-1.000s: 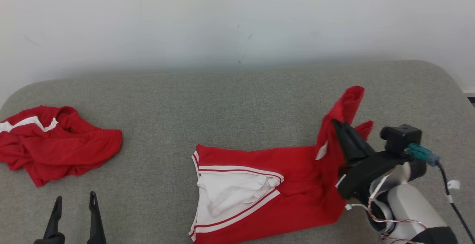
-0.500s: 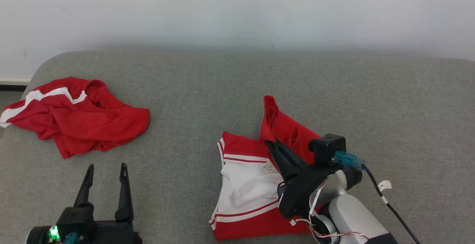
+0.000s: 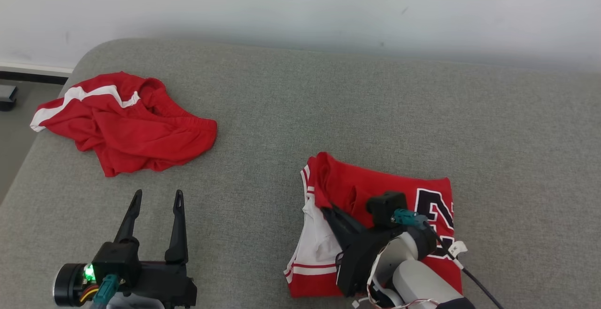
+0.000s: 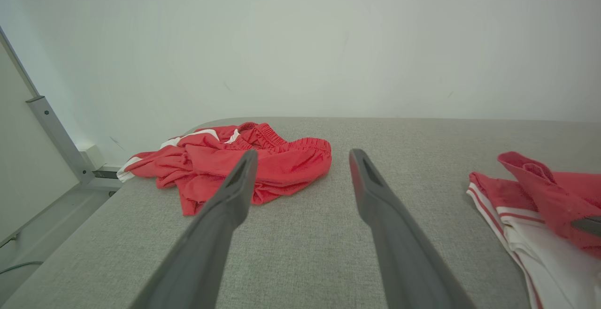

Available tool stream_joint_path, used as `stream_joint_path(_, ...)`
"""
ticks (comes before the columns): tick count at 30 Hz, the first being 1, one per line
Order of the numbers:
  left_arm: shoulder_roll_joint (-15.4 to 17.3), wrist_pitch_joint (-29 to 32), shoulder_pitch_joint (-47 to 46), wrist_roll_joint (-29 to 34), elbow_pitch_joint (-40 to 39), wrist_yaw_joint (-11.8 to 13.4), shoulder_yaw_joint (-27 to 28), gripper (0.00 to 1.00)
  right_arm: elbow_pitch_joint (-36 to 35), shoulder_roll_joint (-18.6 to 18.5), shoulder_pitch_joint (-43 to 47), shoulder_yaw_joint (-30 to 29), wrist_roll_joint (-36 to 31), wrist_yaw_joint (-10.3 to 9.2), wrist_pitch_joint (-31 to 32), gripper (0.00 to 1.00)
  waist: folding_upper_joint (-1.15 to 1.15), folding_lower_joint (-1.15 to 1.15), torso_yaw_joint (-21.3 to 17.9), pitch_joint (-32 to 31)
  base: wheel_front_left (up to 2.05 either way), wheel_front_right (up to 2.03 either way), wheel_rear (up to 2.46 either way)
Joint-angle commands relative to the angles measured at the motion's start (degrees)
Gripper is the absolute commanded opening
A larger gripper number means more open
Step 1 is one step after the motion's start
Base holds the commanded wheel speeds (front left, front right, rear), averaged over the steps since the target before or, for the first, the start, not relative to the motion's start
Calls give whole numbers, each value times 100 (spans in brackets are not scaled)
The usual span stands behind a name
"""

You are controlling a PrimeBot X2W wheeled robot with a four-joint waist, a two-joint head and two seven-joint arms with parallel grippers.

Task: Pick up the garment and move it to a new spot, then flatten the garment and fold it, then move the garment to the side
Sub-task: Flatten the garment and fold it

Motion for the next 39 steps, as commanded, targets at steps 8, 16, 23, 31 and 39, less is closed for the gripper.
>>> stream_joint_path(8,13,-18,4,84,80,-39,113,100,354,26,-259,573,543,-11,-363,100,0,-1,-84,-97,0,0,0)
stream_joint_path(16,77,-18,266,101,4,-5,278,100,-52,-426,-255,458,456,-11,-669,100,0,-1,-257,-292,0,0,0)
stream_joint_path(23,71,-18,382,98,-62,-13,358,100,-311,-1031,-33,180,531,-11,-250,100,0,-1,-256,-239,0,0,0)
stream_joint_path(31,45,-18,285,179,6,-48,301,100,-311,-1035,-54,372,579,-11,37,100,0,-1,-150,-130,0,0,0)
stream_joint_path(39,-16,-18,130,187,108,-128,227,100,119,-981,-279,652,633,-11,200,0,0,-1,-22,-75,0,0,0)
